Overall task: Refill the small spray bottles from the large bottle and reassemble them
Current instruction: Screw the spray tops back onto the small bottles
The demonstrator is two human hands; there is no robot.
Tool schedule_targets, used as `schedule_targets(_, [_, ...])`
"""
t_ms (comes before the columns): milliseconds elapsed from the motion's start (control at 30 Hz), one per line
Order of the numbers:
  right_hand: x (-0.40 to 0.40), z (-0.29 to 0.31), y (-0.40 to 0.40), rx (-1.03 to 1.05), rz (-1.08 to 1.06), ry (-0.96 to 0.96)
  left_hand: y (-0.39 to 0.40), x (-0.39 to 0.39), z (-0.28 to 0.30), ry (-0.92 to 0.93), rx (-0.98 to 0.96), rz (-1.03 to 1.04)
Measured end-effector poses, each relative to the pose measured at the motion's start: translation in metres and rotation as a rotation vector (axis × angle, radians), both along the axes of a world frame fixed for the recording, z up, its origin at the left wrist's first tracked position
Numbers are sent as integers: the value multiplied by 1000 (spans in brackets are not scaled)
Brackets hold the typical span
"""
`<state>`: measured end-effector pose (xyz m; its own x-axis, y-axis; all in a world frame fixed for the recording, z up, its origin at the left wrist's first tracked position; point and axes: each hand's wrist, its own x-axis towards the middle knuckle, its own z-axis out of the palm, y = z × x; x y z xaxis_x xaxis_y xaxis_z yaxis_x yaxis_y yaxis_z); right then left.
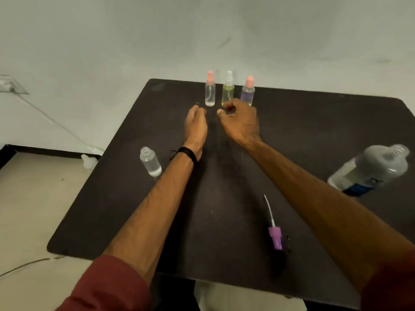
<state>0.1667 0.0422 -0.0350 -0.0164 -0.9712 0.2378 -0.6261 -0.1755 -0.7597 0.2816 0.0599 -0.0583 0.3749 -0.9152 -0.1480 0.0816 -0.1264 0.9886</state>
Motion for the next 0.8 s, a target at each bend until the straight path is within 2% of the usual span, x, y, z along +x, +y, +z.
schedule_targets(233, [-82, 9, 145, -95, -46, 160, 125, -8, -2, -154, -25, -92])
schedule_targets(400, [-118, -16, 249, 38, -23, 243, 213, -29, -26, -157, -39, -152])
schedule_targets(533, [-118, -27, 276, 41, -50, 265, 248, -49, -31, -135, -43, -153])
schedule_targets(700, [-115, -37, 274, 33, -79, 248, 272, -77, -31, -59, -19, -257])
schedule_targets(800, [-112, -41, 275, -7, -121, 261, 278, -91, -30, -135, -42, -301])
